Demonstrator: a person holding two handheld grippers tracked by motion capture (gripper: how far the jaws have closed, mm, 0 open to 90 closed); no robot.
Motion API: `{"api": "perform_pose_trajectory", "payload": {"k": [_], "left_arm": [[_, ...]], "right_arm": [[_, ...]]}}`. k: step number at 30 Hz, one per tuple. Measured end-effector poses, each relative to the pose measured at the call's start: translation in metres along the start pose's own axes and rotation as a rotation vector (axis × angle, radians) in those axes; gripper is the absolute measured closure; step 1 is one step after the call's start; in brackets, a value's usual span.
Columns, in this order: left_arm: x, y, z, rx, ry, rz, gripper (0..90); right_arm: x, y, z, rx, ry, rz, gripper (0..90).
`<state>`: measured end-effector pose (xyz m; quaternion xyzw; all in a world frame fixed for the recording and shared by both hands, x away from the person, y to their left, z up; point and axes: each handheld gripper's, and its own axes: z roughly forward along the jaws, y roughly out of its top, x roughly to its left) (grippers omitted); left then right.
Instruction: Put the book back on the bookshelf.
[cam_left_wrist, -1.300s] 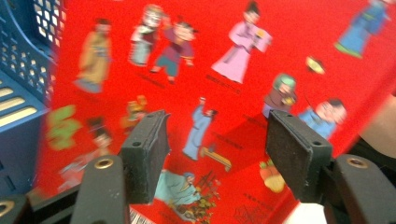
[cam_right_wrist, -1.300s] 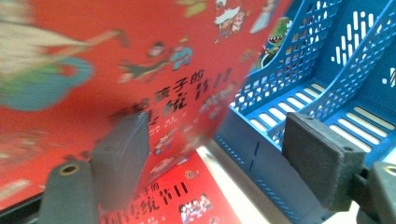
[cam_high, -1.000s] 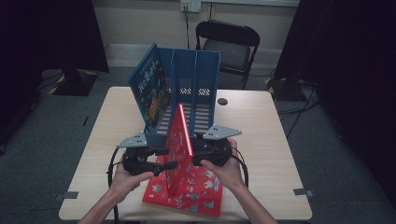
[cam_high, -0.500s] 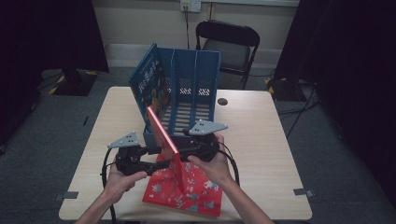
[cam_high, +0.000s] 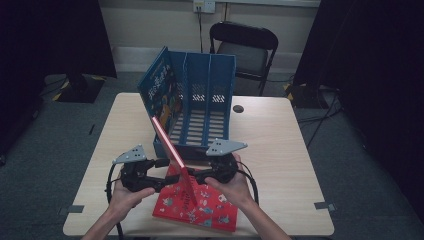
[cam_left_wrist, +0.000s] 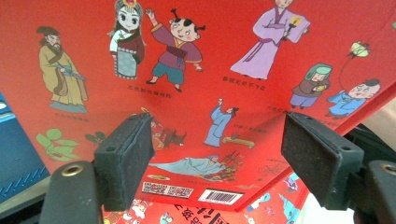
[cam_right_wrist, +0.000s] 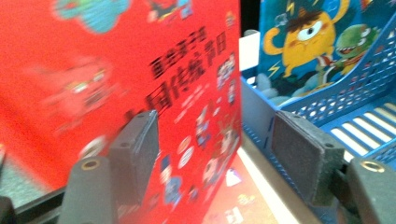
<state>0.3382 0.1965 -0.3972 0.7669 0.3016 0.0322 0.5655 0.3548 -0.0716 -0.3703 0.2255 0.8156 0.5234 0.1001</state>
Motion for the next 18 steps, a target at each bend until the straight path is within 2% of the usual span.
{"api": "perform_pose_trajectory", "payload": {"k": [4, 9, 12, 15, 18], "left_arm": [[0.0, -0.001, -0.001, 0.004, 0.003, 0.001, 24.7], [-0.001, -0.001, 0.0, 0.005, 0.007, 0.002, 24.9], [0.0, -0.002, 0.0, 0.006, 0.011, 0.0, 25.0], [-0.001, -0.002, 0.001, 0.005, 0.016, 0.0, 25.2], [-0.001, -0.002, 0.002, 0.008, 0.022, -0.001, 25.6]], "right_arm": [[0.006, -0.01, -0.015, 0.002, 0.009, -0.002, 37.6], [0.018, -0.024, -0.037, 0.023, 0.016, -0.018, 38.1], [0.026, -0.031, -0.044, 0.026, 0.05, -0.014, 35.9], [0.033, -0.032, -0.036, 0.034, 0.066, -0.024, 33.5], [0.036, -0.03, -0.016, 0.049, 0.067, -0.028, 33.8]]}}
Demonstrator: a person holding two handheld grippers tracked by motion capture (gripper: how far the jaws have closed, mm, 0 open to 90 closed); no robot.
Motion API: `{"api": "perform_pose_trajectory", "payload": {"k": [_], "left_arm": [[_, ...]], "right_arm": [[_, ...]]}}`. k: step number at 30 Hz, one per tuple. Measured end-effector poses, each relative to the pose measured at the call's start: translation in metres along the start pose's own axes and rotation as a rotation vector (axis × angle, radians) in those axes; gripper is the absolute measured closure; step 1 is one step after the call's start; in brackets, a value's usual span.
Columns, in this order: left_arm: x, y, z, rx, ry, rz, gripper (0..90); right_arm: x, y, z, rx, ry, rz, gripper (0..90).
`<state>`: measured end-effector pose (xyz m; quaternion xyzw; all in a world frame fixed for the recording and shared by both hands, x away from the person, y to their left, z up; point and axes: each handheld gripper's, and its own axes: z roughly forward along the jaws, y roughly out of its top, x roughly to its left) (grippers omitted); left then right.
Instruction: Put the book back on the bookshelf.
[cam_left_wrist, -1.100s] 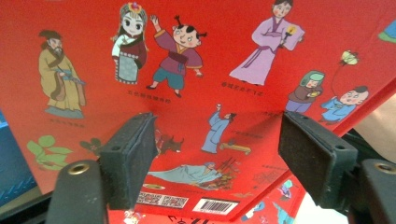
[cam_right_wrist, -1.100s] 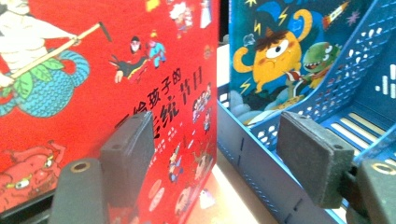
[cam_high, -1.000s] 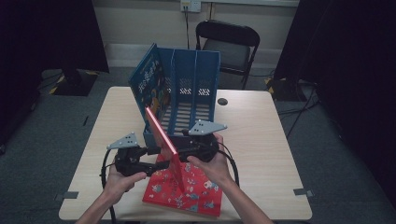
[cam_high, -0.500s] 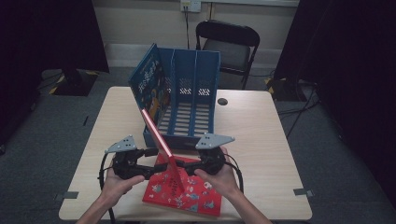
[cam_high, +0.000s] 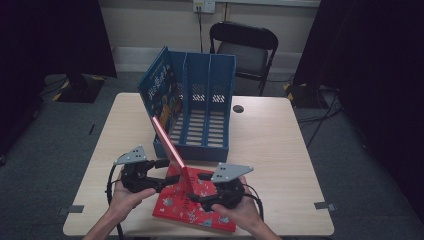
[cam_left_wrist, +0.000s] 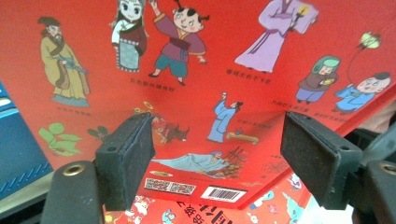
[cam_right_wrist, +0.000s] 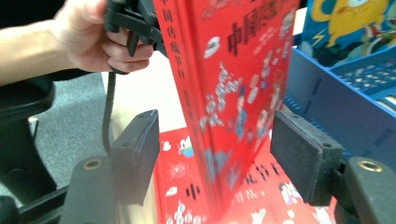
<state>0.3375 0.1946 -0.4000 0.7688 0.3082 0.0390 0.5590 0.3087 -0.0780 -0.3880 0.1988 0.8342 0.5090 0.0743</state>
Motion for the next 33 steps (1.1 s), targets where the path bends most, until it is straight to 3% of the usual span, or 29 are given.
{"api": "perform_pose_trajectory", "payload": {"k": [4, 11, 14, 16, 21, 28, 33], "left_arm": [[0.002, -0.002, 0.0, 0.002, -0.001, -0.004, 25.6], [0.003, -0.002, -0.001, -0.002, 0.02, -0.005, 25.6], [0.002, -0.001, 0.0, -0.005, 0.029, 0.0, 25.4], [0.002, -0.001, -0.001, -0.009, 0.041, 0.004, 25.0], [0.009, -0.001, -0.007, -0.027, 0.082, -0.01, 24.8], [0.018, -0.001, -0.016, -0.055, 0.151, -0.039, 20.0], [0.02, -0.002, -0.017, -0.057, 0.165, -0.042, 19.2]], "right_arm": [[0.001, 0.001, 0.021, 0.013, 0.007, -0.006, 36.1], [0.002, 0.001, 0.027, 0.021, 0.004, -0.012, 39.6], [0.006, 0.001, 0.033, 0.032, -0.048, -0.037, 44.7], [0.005, 0.002, 0.035, 0.038, -0.086, -0.036, 54.3], [0.003, -0.001, 0.031, 0.031, -0.088, -0.023, 61.6], [-0.003, -0.007, 0.02, 0.011, -0.139, -0.028, 72.1], [-0.013, -0.012, 0.005, -0.003, -0.14, -0.024, 79.8]]}}
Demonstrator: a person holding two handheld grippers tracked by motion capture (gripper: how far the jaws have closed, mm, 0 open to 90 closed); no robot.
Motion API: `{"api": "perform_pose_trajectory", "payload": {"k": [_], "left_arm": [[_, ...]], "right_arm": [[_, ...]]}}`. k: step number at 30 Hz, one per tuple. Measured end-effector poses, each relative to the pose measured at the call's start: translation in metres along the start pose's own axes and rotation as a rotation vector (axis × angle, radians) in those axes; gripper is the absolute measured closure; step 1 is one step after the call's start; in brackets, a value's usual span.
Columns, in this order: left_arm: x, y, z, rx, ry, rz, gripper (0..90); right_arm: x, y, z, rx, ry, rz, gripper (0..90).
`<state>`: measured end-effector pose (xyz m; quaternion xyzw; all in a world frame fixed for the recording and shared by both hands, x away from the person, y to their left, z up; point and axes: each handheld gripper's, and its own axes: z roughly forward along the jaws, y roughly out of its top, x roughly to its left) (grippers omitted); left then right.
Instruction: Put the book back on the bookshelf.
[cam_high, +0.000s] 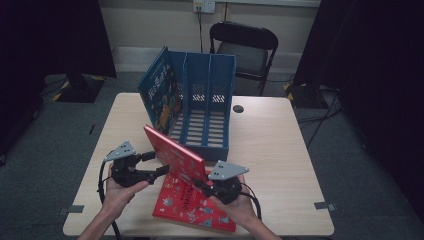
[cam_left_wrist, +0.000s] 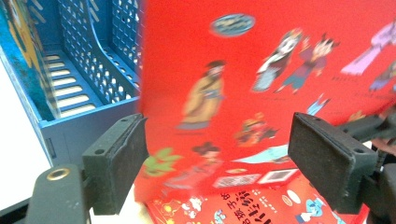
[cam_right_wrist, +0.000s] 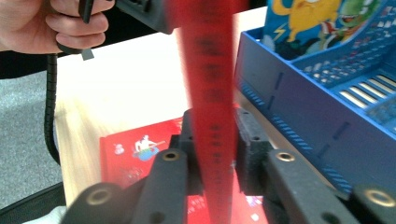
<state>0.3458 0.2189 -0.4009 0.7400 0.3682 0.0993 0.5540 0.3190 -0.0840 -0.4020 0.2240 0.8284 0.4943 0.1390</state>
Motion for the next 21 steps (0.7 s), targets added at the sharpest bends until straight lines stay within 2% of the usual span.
{"api": "perform_pose_trajectory", "payload": {"k": [3, 7, 8, 9, 10, 12, 14, 17, 21], "left_arm": [[-0.001, -0.001, 0.003, 0.012, -0.003, 0.008, 19.2], [-0.007, -0.003, 0.012, 0.038, -0.041, 0.026, 20.0], [-0.01, -0.004, 0.013, 0.038, -0.051, 0.044, 23.4], [-0.013, -0.004, 0.015, 0.041, -0.041, 0.066, 25.1], [-0.015, -0.004, 0.016, 0.052, -0.034, 0.078, 22.7], [-0.015, -0.004, 0.016, 0.056, -0.027, 0.082, 21.6], [-0.014, -0.004, 0.016, 0.054, -0.028, 0.086, 24.5], [-0.014, -0.005, 0.015, 0.048, -0.046, 0.074, 26.8], [-0.019, -0.006, 0.016, 0.06, -0.063, 0.092, 30.0]], "right_arm": [[-0.007, -0.006, -0.01, -0.013, 0.038, 0.016, 80.5], [-0.004, -0.01, -0.02, -0.004, 0.049, -0.018, 80.5], [-0.003, -0.01, -0.021, -0.002, 0.051, -0.028, 80.4], [-0.002, -0.011, -0.022, -0.001, 0.05, -0.031, 80.1], [-0.001, -0.011, -0.022, -0.001, 0.053, -0.03, 79.8], [-0.001, -0.01, -0.022, -0.005, 0.063, -0.02, 78.4], [-0.004, -0.006, -0.023, -0.029, 0.075, 0.008, 77.8], [-0.004, 0.002, -0.024, -0.062, 0.079, 0.011, 77.0], [-0.003, 0.015, -0.022, -0.106, 0.088, 0.012, 76.4]]}}
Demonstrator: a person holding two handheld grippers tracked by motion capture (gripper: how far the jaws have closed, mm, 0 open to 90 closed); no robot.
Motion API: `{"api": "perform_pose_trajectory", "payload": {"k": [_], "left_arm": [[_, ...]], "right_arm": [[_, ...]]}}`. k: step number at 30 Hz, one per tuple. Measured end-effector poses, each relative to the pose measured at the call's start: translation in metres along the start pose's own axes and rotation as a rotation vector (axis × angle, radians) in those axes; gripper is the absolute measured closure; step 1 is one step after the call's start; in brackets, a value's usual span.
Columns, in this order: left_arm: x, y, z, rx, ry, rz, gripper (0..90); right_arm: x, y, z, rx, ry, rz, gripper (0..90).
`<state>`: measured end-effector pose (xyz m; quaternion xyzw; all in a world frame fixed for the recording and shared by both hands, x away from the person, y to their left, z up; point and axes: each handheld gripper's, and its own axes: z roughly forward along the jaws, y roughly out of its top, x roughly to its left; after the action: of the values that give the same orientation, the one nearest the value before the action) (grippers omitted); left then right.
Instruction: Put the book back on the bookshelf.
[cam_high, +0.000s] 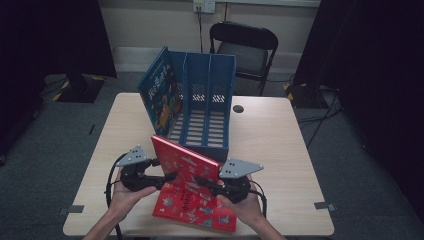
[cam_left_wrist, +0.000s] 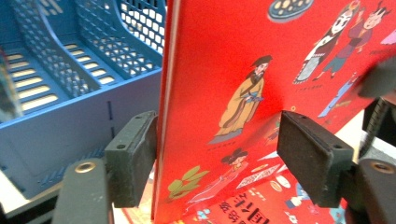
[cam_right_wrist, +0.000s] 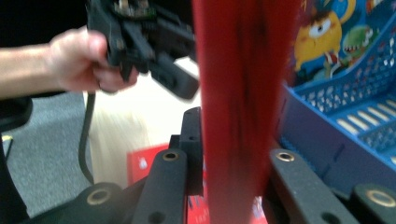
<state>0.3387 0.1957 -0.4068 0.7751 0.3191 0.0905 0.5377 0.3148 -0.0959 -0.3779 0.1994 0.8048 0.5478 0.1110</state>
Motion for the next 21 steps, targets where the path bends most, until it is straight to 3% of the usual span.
{"api": "perform_pose_trajectory", "payload": {"k": [9, 12, 16, 21], "left_arm": [[-0.0038, 0.0008, 0.0014, 0.007, 0.013, 0.004, 28.6], [-0.003, 0.0004, 0.0016, 0.002, 0.016, 0.005, 28.8], [-0.0025, -0.0002, 0.004, -0.006, 0.027, 0.02, 29.0], [0.0016, 0.0, 0.0046, 0.048, 0.05, -0.021, 26.1]], "right_arm": [[0.0019, 0.0053, 0.0039, -0.067, 0.016, 0.014, 71.6], [0.002, 0.0058, 0.0059, -0.085, -0.001, 0.007, 78.0], [0.0003, 0.0062, 0.0056, -0.083, -0.016, 0.001, 80.0], [-0.0052, 0.0083, 0.0052, -0.077, -0.021, 0.013, 80.6]]}}
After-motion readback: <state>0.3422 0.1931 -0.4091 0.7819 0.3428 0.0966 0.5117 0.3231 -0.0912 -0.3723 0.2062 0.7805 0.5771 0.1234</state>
